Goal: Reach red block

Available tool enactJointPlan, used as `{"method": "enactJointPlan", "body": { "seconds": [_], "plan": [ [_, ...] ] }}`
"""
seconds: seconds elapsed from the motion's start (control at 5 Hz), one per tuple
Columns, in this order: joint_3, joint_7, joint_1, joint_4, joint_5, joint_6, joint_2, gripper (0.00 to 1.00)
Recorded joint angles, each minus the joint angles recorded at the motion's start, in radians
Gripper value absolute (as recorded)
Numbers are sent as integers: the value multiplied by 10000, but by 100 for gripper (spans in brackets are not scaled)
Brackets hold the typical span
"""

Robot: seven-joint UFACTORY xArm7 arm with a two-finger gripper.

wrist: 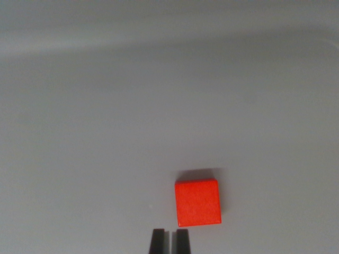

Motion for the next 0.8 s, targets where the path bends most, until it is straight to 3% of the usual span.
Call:
{"method": "enactJointPlan", "body": {
  "seconds": [0.2, 0.4, 0.6, 0.8],
  "plan": [
    [-11, -6, -25, -291, 0, -474, 197, 0],
    [-11, -6, -25, -291, 0, -474, 197, 0],
    [-23, -12, -49, -582, 0, -947, 393, 0],
    [-23, -12, -49, -582, 0, -947, 393, 0]
  ]
}}
